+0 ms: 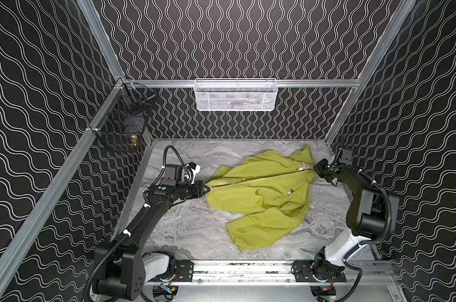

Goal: Zip up the jacket

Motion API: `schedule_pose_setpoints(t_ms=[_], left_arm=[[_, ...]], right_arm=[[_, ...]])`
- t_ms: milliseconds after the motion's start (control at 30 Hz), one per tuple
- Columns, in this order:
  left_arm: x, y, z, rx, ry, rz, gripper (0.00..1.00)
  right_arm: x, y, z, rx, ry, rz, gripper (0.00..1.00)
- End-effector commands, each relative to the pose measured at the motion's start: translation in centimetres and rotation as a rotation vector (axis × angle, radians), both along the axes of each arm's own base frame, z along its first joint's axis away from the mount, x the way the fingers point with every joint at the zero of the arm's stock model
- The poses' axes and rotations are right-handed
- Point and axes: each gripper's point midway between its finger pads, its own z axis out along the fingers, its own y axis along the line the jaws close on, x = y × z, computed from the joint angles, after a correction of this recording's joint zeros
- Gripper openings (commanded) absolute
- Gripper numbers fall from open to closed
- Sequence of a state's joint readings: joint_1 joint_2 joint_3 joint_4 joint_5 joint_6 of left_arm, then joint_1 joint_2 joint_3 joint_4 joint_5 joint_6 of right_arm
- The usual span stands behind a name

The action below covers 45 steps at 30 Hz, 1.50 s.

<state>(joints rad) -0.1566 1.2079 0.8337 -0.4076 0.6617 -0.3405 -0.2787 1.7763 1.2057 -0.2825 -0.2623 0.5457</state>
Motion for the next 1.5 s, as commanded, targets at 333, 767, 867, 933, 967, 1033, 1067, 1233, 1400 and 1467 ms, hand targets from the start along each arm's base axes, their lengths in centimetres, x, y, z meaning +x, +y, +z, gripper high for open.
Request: schedule_pose_setpoints(t_ms=[333, 767, 867, 933, 967, 1033, 1067, 1233, 1400, 1467], left_arm=[[0.0, -0.4, 0.7, -0.014, -0.023, -0.04, 0.0], [0.0, -0.6, 0.7, -0.037, -0.016, -0.044, 0.0], [0.0, -0.7, 0.7, -0.047, -0.017, -0.043, 0.0], [0.1, -0.8, 0.7, -0.053, -0.017, -0.042, 0.0], [0.1, -0.8, 0.8, -0.057, -0.02, -0.043, 0.0], [0.1, -0.9, 0.7, -0.063, -0.014, -0.043, 0.0], [0.1, -0.9, 0.6, -0.064, -0.013, -0.043, 0.0], [0.0, -0.9, 0.4, -0.065, -0.004, -0.046, 0.0], [0.0, -0.9, 0.5, -0.067, -0.008, -0.043, 0.0], [0.1, -1.0, 0.5, -0.073, -0.01, -0.042, 0.0]], right_arm=[[0.4, -1.5, -0.9, 0.021, -0.001, -0.033, 0.39], [-1.1, 6.3, 11.2, 0.104, -0.292, 0.159, 0.57], [-2.0, 14.8, 12.8, 0.16, -0.321, 0.367, 0.56], [-3.1, 20.9, 12.9, 0.191, -0.316, 0.514, 0.56], [-4.0, 24.4, 13.1, 0.21, -0.322, 0.607, 0.57], [-5.8, 29.7, 12.8, 0.216, -0.311, 0.741, 0.61], [-6.7, 32.0, 12.5, 0.207, -0.306, 0.805, 0.63], [-10.2, 38.6, 10.4, 0.253, -0.213, 0.931, 0.62], [-12.0, 41.3, 9.6, 0.443, -0.119, 0.844, 0.48], [-12.4, 42.2, 9.8, 0.527, -0.106, 0.811, 0.48]])
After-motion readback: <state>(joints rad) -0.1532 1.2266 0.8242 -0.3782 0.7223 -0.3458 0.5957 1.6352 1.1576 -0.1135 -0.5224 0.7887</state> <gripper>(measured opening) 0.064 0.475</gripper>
